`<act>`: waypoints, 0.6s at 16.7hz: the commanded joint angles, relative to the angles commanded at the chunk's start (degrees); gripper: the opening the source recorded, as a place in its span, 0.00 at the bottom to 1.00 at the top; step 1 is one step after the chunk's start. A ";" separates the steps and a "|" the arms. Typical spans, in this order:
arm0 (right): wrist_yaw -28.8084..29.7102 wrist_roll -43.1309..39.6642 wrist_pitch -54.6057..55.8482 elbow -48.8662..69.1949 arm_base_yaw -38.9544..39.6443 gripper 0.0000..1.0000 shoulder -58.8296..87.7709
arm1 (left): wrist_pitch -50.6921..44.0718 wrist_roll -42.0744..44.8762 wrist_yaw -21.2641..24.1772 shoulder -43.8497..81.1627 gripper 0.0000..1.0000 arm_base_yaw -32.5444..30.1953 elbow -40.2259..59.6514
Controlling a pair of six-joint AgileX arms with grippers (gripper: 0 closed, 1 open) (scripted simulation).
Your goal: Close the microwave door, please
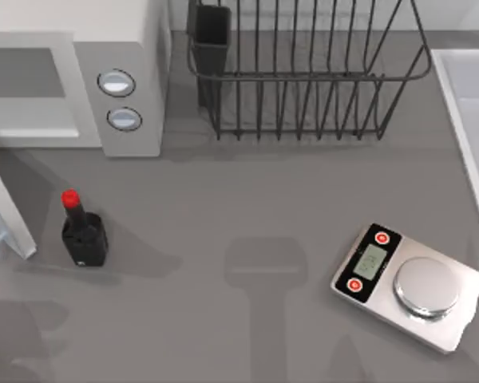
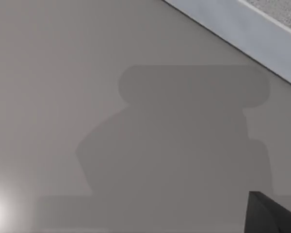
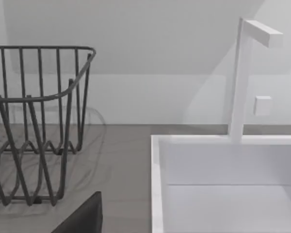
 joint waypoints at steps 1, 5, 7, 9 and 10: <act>0.00 0.00 0.00 0.00 0.00 1.00 0.00 | 0.45 -1.04 -0.76 -1.05 0.00 -1.05 -1.03; 0.00 0.00 0.00 0.00 0.00 1.00 0.00 | 0.52 -1.47 -0.85 -1.24 0.00 -1.27 -1.35; 0.00 0.00 0.00 0.00 0.00 1.00 0.00 | 0.56 -2.22 -1.52 -1.60 0.00 -2.15 -1.58; 0.00 0.00 0.00 0.00 0.00 1.00 0.00 | 0.70 -4.83 -3.81 -2.87 0.00 -5.32 -2.40; 0.00 0.00 0.00 0.00 0.00 1.00 0.00 | 0.80 -6.62 -5.40 -3.76 0.00 -7.67 -2.97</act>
